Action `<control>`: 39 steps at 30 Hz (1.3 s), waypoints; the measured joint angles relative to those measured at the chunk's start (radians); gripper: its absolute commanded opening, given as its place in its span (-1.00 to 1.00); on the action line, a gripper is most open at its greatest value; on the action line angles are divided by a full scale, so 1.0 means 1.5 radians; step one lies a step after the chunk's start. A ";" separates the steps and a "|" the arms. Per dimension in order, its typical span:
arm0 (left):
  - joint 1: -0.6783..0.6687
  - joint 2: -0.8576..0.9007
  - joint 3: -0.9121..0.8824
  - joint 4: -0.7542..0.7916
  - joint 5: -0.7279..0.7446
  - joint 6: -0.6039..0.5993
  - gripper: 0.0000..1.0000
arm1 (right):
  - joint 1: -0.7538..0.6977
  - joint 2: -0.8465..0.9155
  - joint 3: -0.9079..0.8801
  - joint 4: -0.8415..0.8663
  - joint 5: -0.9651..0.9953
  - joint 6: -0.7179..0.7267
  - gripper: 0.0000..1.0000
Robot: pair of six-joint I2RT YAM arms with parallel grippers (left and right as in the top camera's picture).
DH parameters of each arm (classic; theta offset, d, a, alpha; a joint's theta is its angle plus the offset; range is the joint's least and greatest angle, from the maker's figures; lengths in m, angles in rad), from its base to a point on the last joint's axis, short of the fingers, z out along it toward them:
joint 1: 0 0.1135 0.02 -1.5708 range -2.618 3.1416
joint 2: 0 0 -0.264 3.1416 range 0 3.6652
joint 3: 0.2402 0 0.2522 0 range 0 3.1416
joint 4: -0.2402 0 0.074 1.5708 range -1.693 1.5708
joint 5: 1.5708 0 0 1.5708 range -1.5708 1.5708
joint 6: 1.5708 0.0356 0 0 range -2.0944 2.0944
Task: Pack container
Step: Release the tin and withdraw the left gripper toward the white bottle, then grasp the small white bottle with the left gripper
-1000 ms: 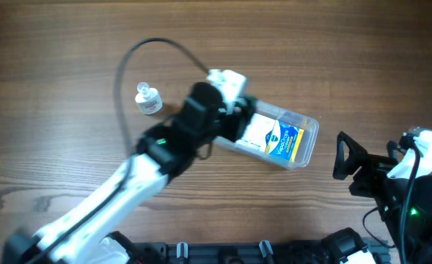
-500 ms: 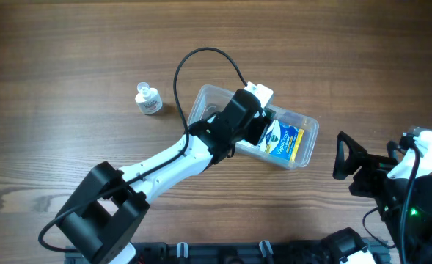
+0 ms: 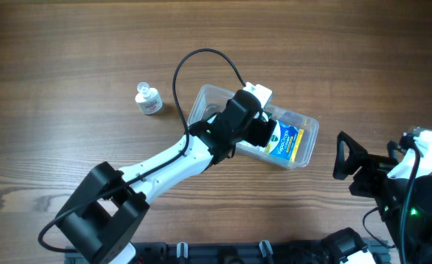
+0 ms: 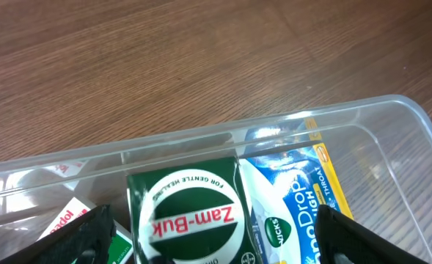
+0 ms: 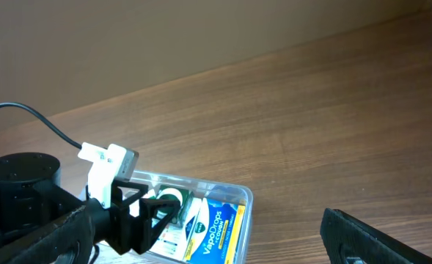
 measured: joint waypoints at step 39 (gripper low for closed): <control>0.493 -0.038 0.123 -0.372 0.082 0.021 -0.11 | 0.000 0.000 0.000 0.000 0.000 0.000 0.99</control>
